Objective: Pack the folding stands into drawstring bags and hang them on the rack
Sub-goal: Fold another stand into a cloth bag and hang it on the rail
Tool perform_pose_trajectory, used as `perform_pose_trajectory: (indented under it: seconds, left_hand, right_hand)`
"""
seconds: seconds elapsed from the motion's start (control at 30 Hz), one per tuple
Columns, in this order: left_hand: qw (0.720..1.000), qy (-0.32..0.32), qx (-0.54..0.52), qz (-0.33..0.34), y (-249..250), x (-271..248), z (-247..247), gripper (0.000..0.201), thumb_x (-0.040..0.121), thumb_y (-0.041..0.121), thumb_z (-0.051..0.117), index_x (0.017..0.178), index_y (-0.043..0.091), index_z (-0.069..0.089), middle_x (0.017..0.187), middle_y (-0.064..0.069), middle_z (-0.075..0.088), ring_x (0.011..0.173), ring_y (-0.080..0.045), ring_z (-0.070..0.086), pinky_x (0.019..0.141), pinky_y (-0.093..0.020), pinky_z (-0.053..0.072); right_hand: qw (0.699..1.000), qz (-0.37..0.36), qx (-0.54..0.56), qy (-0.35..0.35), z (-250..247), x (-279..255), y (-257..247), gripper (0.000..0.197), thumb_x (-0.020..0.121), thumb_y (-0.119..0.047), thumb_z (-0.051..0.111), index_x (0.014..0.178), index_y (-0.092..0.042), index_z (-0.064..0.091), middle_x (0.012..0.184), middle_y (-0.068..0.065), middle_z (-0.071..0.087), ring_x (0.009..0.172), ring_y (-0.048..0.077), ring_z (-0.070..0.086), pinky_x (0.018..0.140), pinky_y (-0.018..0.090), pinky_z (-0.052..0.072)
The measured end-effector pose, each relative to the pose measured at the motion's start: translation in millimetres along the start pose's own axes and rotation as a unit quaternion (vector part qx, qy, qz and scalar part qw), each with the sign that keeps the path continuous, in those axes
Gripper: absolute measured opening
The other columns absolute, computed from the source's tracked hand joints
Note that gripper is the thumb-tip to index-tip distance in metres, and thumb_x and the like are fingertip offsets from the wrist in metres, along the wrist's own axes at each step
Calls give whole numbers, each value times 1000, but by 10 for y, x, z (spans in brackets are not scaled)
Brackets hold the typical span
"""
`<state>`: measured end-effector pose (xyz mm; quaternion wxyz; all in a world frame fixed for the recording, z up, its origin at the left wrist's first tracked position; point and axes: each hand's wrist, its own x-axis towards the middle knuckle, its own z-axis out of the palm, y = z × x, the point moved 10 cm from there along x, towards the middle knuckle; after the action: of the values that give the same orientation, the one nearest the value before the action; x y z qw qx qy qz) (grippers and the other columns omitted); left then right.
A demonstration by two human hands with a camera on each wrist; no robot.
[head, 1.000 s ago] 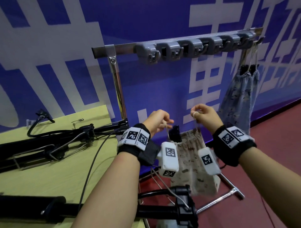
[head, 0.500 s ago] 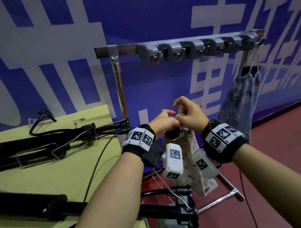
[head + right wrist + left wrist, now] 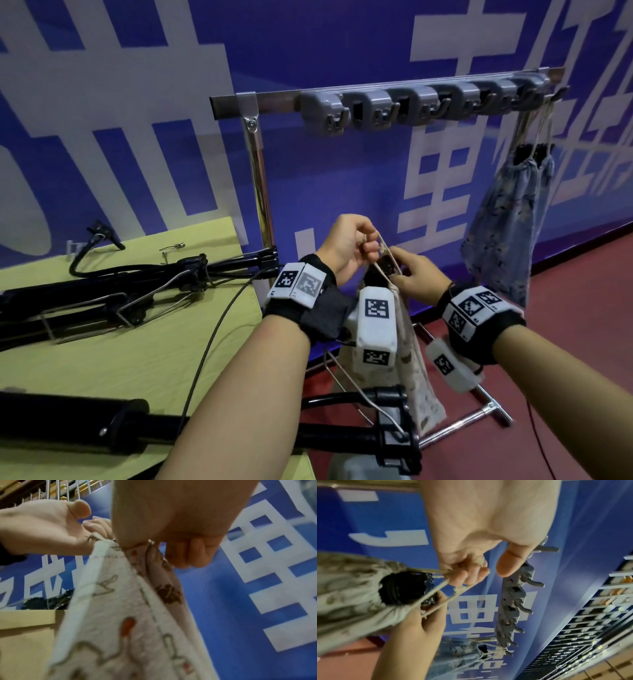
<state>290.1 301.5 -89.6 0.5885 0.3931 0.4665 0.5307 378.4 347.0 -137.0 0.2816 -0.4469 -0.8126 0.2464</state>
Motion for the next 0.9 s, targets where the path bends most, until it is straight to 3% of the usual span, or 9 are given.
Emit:
perform_pose_trajectory:
  seconds: [0.1, 0.2, 0.27, 0.37, 0.5, 0.63, 0.73, 0.83, 0.9]
  left_hand:
    - [1000, 5, -15, 8, 29, -28, -8, 27, 85, 2, 30, 61, 15, 33, 62, -3, 31, 36, -6, 26, 42, -18, 19]
    - [999, 7, -44, 10, 50, -66, -1, 35, 87, 7, 31, 55, 11, 44, 63, -4, 32, 33, -6, 25, 41, -18, 16]
    - [997, 14, -69, 18, 83, -108, -3, 26, 89, 11, 31, 64, 11, 41, 63, -5, 35, 34, -7, 24, 43, -19, 15]
    - [996, 18, -88, 30, 134, -144, -16, 21, 90, 15, 32, 71, 12, 39, 63, -6, 39, 42, -10, 23, 49, -23, 16]
    - [998, 20, -55, 38, 125, -81, -18, 14, 90, 11, 34, 77, 14, 40, 59, -6, 40, 39, -10, 26, 48, -23, 21]
    - [981, -12, 171, 86, 106, -6, 89, 27, 85, -12, 44, 78, 14, 43, 55, -6, 52, 34, -9, 41, 46, -23, 33]
    - [951, -51, 286, 104, 69, 7, 224, 31, 84, -14, 49, 75, 15, 44, 58, -4, 56, 36, -7, 46, 48, -23, 39]
    - [942, -64, 304, 125, 156, -9, 398, 34, 84, -17, 46, 73, 14, 40, 63, -6, 50, 36, -1, 45, 45, -14, 37]
    - [942, -61, 297, 142, 270, -3, 500, 35, 85, -19, 41, 72, 14, 38, 63, -7, 46, 36, 0, 43, 45, -14, 37]
  right_hand:
    - [994, 22, -100, -19, 15, 13, 40, 42, 84, -11, 48, 123, -25, 53, 101, 11, 65, 93, 32, 58, 76, 38, 46]
    - [971, 10, -236, -26, 1, 65, -37, 38, 90, -17, 42, 126, -27, 48, 110, 8, 65, 101, 32, 57, 72, 36, 40]
    - [960, -4, -281, -18, -23, 79, -94, 39, 91, -19, 41, 128, -28, 45, 111, 6, 65, 101, 31, 58, 69, 35, 39]
    - [942, -12, -334, -15, -59, 57, -146, 39, 94, -22, 39, 132, -25, 38, 110, 4, 64, 97, 30, 60, 66, 33, 37]
    - [915, -21, -402, -15, -71, -9, -156, 23, 96, -21, 36, 118, -14, 36, 108, 3, 63, 89, 31, 62, 61, 32, 37]
    - [945, 7, -322, -56, -64, -131, -5, 34, 94, -26, 42, 124, -12, 36, 121, 7, 56, 101, 31, 59, 70, 36, 43]
    - [954, -14, -287, -88, -111, -212, 29, 40, 85, -32, 49, 121, -15, 42, 119, 5, 56, 107, 29, 56, 78, 37, 46]
    - [993, -14, -84, -79, -286, -262, -28, 59, 66, -39, 50, 119, -14, 53, 115, 7, 60, 104, 26, 56, 87, 38, 45]
    - [997, 3, 43, -62, -417, -271, -59, 58, 67, -25, 58, 123, -11, 54, 118, 6, 58, 106, 19, 52, 87, 24, 40]
